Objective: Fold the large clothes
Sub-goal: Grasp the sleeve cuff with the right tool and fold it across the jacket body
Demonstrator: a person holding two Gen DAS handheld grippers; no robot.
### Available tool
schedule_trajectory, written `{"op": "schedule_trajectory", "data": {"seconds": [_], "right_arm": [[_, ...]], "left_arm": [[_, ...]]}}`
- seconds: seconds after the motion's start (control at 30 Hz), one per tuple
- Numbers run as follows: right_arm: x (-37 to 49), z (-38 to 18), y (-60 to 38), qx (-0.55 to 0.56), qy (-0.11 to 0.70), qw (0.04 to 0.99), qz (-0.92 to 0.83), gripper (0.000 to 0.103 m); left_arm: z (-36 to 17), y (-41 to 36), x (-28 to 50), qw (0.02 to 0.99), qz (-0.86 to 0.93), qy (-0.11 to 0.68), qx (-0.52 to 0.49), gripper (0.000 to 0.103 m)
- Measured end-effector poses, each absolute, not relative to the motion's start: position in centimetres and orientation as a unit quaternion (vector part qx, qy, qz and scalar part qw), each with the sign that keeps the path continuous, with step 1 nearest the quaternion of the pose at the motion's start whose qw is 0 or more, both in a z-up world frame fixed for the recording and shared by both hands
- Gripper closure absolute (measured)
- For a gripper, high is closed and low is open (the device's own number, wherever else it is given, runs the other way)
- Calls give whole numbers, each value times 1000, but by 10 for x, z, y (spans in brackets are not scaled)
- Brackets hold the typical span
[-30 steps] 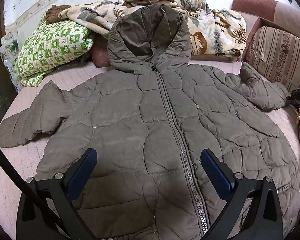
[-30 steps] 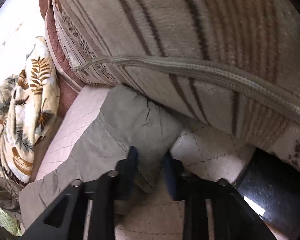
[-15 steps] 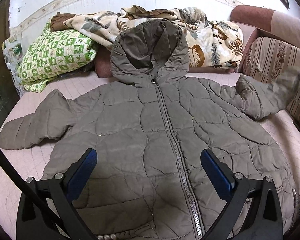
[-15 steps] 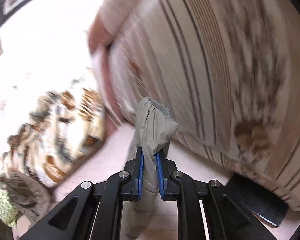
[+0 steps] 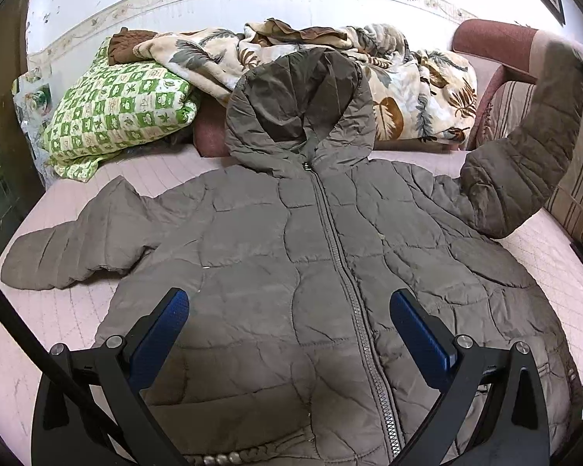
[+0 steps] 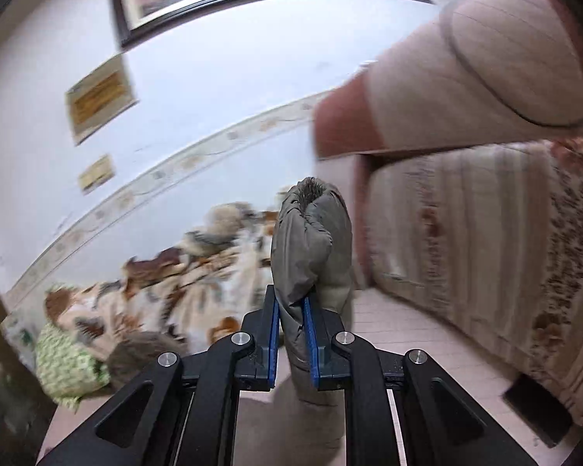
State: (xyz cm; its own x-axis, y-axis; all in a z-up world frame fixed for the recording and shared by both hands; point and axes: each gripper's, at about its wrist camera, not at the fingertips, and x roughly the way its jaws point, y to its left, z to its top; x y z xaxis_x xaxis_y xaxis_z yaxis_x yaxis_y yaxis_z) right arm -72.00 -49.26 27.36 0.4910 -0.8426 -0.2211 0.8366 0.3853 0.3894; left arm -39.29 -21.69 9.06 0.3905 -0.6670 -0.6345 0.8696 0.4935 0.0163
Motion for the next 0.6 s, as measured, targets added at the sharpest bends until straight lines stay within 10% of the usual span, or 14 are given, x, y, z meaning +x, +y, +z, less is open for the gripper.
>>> {"op": "schedule_trajectory", "data": {"seconds": [0.6], "right_arm": [[-505,236,-396,146,128,932,-306,90]], "left_arm": [[99,-199,-379,823,-466,286,156,0]]}}
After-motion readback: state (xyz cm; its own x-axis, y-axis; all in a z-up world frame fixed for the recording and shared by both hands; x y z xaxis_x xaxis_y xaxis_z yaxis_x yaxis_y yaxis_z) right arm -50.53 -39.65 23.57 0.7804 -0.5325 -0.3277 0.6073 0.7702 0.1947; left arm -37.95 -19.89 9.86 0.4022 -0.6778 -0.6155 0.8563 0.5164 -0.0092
